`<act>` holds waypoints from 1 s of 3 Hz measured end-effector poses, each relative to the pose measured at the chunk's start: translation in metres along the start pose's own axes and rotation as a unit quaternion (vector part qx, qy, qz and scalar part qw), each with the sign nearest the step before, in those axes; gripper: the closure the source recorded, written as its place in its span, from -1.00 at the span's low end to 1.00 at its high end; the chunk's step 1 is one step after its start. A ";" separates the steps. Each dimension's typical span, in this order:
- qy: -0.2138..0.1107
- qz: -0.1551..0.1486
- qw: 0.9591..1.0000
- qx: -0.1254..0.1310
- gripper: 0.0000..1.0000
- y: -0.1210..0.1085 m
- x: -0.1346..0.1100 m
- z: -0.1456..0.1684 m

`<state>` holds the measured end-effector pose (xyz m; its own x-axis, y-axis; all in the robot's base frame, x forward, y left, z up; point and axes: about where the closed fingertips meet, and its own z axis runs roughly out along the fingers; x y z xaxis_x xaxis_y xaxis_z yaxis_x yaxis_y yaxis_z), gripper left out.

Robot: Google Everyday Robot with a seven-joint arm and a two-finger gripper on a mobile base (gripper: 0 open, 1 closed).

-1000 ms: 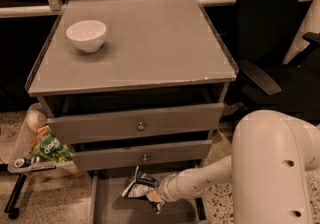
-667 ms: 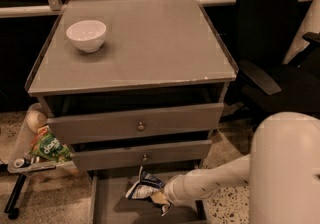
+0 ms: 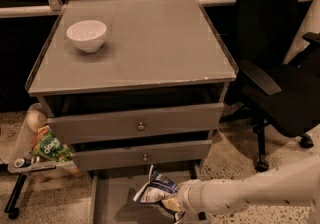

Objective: Pick blue chip bag from bottom drawer and place on counter

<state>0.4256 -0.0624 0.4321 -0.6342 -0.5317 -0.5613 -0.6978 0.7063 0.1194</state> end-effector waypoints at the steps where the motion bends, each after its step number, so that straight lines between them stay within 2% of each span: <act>1: -0.008 -0.017 1.000 0.014 1.00 -0.004 -0.013 -0.017; 2: -0.003 -0.016 1.000 0.008 1.00 0.005 -0.011 -0.027; 3: -0.001 -0.016 1.000 0.011 1.00 0.019 -0.019 -0.068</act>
Offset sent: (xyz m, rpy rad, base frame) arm -0.0120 -0.0078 0.0601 -0.0271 -0.0481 0.0296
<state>0.4017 -0.0703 0.5013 -0.6106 -0.5533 -0.5666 -0.7101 0.6992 0.0824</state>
